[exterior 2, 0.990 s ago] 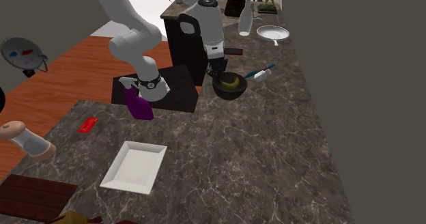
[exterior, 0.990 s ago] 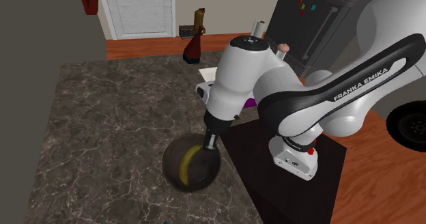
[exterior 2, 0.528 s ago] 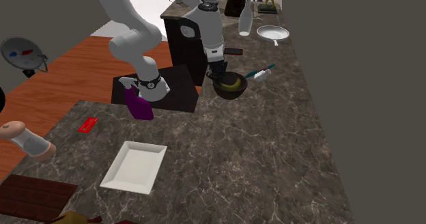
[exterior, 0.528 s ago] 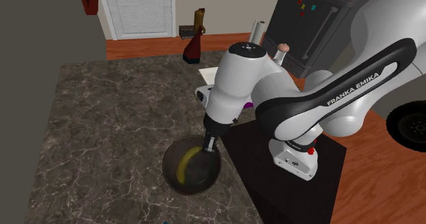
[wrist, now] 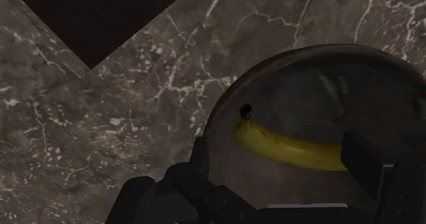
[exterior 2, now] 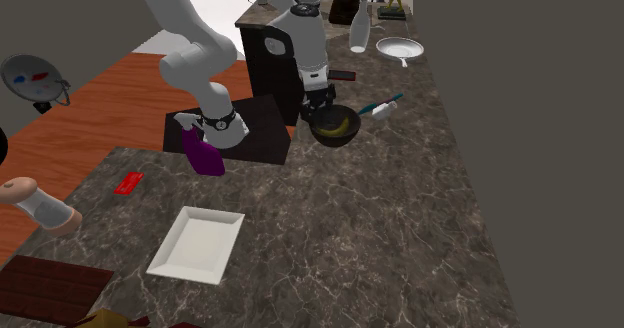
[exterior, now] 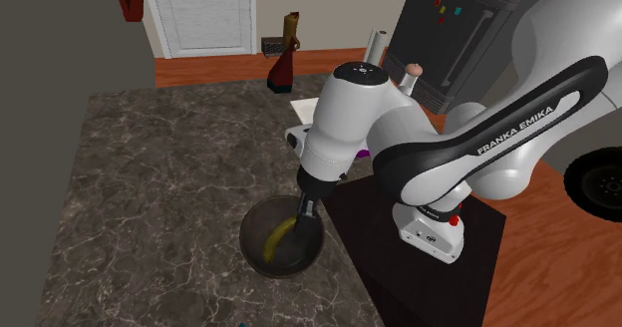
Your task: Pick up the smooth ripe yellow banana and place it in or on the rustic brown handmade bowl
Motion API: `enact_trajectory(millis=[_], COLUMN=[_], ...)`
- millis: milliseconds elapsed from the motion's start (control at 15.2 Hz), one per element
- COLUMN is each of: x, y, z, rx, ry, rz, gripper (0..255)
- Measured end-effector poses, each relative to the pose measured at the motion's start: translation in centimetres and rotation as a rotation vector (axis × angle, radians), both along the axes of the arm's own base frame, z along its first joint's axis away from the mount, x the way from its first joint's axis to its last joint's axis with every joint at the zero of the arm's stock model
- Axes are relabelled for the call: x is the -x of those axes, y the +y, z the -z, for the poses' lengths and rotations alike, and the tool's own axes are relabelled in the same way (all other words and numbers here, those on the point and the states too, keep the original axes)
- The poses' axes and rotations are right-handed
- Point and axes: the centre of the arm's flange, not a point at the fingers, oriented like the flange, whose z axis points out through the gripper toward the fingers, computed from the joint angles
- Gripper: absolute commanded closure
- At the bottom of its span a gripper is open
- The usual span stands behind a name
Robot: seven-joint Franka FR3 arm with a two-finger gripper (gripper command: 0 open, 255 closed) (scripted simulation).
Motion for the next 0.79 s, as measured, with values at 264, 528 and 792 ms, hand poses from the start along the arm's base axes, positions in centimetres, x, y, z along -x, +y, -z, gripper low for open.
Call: enact_trajectory(millis=[264, 528, 792], x=[0.0, 0.2, 0.2], y=[-0.4, -0.7, -0.7], z=[-2.7, -4.8, -4.9], rx=[-0.001, -0.001, 0.0], ry=[-0.002, -0.001, 0.0], rz=[0.0, 0.0, 0.0], gripper=[0, 0, 0])
